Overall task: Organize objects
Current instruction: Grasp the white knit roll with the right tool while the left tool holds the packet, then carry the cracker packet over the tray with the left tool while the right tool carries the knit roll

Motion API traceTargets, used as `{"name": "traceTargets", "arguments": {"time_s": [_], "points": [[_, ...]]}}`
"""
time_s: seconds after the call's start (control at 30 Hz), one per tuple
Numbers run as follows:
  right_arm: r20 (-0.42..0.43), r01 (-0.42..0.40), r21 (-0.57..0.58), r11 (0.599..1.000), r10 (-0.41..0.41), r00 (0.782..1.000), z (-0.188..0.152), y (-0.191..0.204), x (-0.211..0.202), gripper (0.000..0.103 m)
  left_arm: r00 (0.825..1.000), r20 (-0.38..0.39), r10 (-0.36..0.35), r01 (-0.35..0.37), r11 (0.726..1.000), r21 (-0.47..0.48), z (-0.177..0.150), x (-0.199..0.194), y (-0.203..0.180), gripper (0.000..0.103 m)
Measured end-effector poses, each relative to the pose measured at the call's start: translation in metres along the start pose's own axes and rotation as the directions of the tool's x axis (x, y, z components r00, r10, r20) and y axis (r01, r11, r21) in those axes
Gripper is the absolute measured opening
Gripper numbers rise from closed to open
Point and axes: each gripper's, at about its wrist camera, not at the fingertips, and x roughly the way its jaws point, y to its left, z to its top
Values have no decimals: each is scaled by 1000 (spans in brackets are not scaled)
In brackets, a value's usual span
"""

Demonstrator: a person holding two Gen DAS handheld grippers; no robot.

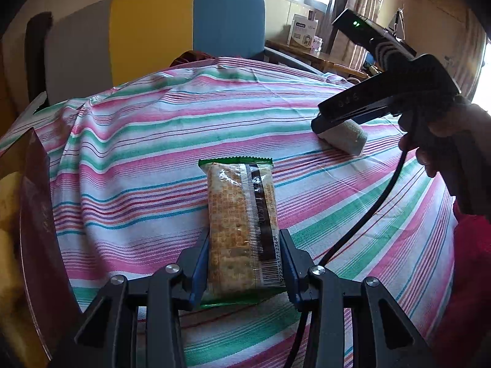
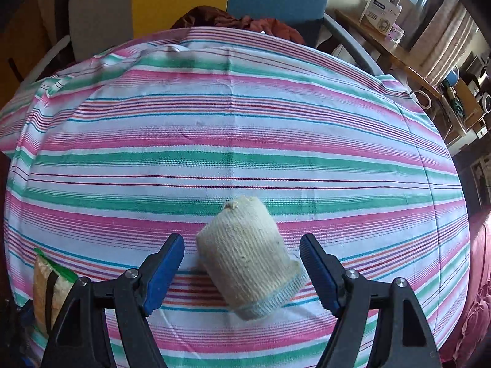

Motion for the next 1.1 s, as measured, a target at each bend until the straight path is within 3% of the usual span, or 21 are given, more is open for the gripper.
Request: {"name": "traceTargets", "arguments": {"time_s": [0.07,0.13,0.47,0.63,1.1], "points": [[-36,16,-6,1000,-16,999,-2,2,14,78,1000,2,-3,3,1000,-2,0,0,0,42],[-8,13,23,1000,-12,1000,-7,-1,9,53,1000,4,-6,6,1000,-5,-1,0,1,42],[-14,-121,101,988,123,992,-54,15,-13,53,1000,0,-7,7,1000,-8,1,-1,1,42],[-5,-120,91,989,121,993,-59,18,-8,53,1000,-16,16,-16,1000,-17,2,-9,1,41],[29,-89,31,996,88,996,-63,30,-9,51,995,80,59,-53,996,-67,2,-85,11,41]]}}
